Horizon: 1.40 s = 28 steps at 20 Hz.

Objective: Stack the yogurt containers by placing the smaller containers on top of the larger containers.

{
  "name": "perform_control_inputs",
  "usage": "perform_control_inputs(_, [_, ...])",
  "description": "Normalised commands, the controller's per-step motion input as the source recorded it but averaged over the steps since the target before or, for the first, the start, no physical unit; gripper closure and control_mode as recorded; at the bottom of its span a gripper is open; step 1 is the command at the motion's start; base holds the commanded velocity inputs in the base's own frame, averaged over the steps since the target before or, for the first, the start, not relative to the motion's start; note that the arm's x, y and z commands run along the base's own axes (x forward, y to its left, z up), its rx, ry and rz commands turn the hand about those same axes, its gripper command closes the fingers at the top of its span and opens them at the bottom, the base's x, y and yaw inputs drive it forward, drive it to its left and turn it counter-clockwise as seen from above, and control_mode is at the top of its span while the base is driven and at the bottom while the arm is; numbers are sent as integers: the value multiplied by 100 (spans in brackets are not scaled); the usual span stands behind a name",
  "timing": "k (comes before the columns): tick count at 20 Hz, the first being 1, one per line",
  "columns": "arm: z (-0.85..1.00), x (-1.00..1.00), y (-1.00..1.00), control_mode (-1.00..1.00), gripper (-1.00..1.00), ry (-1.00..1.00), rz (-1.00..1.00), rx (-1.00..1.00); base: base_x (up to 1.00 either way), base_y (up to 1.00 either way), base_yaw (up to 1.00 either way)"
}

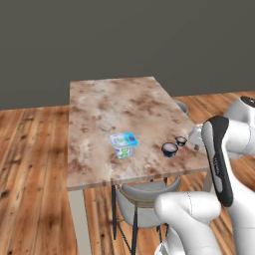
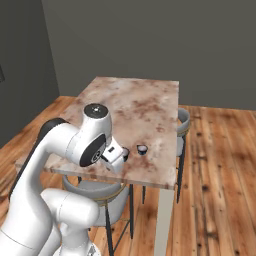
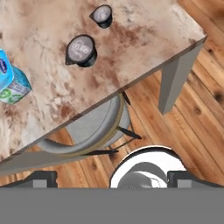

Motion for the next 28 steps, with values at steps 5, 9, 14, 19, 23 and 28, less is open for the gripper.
perform_control_inputs(5, [-4, 0, -1, -100, -100, 0, -9, 12, 0, 0, 0])
perform_control_inputs(9, [-3, 1, 0, -100, -100, 0, -4, 9, 0, 0, 0])
perform_control_inputs(14, [-7, 7, 0, -100, -100, 0, -2, 3, 0, 0, 0])
perform_control_inputs(19, [-10, 17, 0, -100, -100, -1, -2, 0, 0, 0, 0])
perform_control_inputs(23, [-9, 23, 0, -100, -100, -6, -1, 0, 0, 0, 0])
perform_control_inputs(28, [-14, 25, 0, -100, -100, -6, 0, 0, 0, 0, 0])
